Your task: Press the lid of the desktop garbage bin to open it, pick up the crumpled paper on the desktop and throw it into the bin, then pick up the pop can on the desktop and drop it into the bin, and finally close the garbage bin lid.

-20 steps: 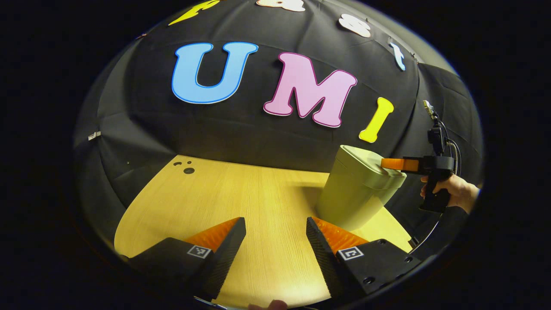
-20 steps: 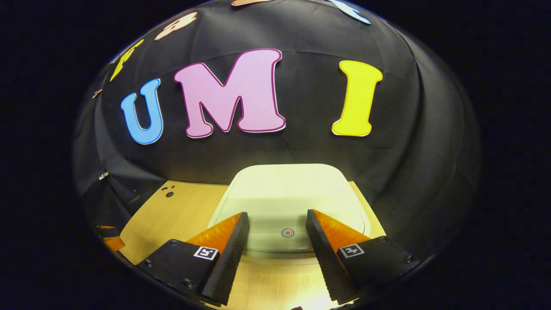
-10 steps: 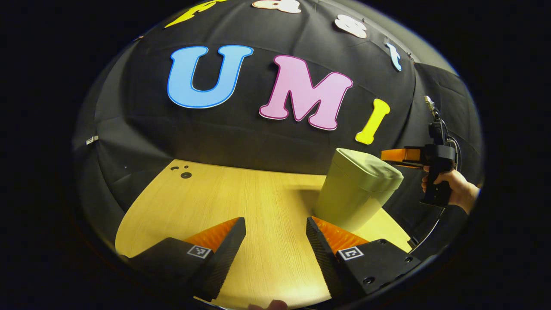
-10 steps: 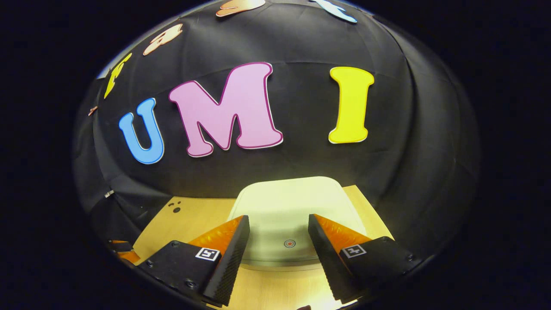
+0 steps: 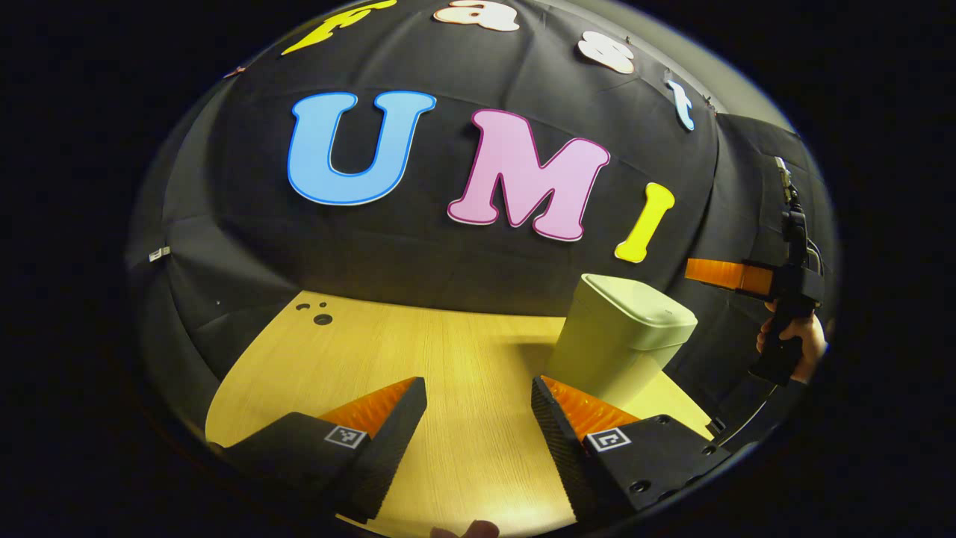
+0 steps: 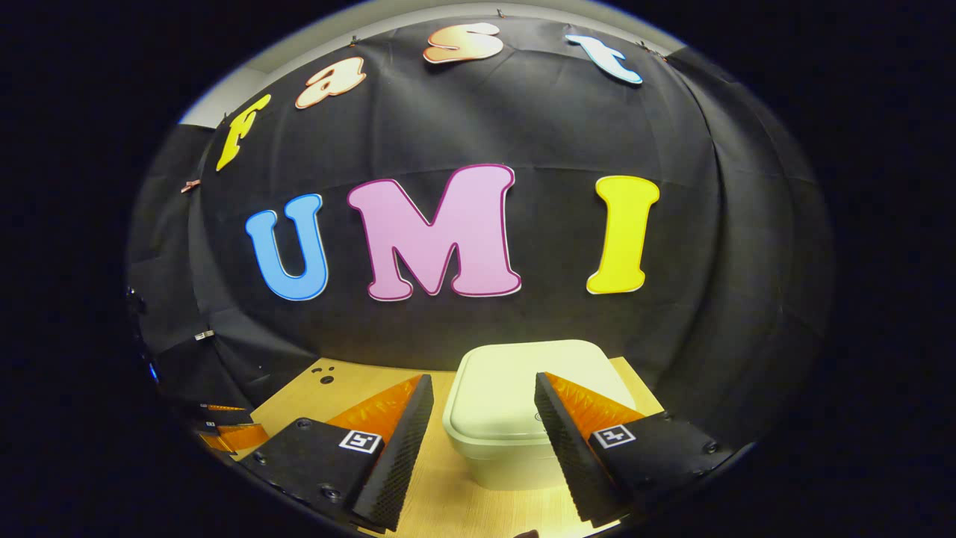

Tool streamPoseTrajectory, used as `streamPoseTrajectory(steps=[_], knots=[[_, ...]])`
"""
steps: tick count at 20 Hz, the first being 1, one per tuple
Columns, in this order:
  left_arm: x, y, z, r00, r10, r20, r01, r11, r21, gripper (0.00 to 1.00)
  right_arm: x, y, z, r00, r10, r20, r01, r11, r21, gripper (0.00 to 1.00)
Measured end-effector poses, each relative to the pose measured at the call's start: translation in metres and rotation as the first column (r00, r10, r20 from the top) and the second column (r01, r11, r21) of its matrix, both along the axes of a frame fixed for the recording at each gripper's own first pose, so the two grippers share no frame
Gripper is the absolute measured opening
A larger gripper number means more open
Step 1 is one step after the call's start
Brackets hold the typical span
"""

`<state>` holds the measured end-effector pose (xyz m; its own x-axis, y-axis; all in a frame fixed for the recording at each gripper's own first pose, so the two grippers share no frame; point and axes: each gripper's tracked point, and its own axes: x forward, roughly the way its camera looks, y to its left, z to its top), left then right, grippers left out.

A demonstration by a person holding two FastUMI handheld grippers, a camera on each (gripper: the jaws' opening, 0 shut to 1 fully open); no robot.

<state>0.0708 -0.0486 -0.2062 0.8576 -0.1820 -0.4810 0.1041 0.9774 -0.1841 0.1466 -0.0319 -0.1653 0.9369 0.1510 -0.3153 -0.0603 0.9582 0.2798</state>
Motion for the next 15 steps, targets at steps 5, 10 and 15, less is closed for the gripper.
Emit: streamPoseTrajectory(steps=[5,10,15], knots=[[0.008,0.000,0.035,0.996,0.015,0.085,-0.016,1.000,0.017,0.92,-0.023,0.016,0.000,0.999,0.041,0.023,-0.040,0.998,-0.045,0.86],[0.011,-0.005,0.067,0.988,0.004,0.154,-0.007,1.000,0.014,0.91,-0.043,0.026,-0.005,0.998,0.058,0.031,-0.055,0.995,-0.081,0.87],[0.007,-0.008,0.074,0.984,-0.008,0.178,0.004,1.000,0.021,0.91,-0.058,0.029,-0.012,0.999,0.043,0.020,-0.041,0.996,-0.076,0.87]])
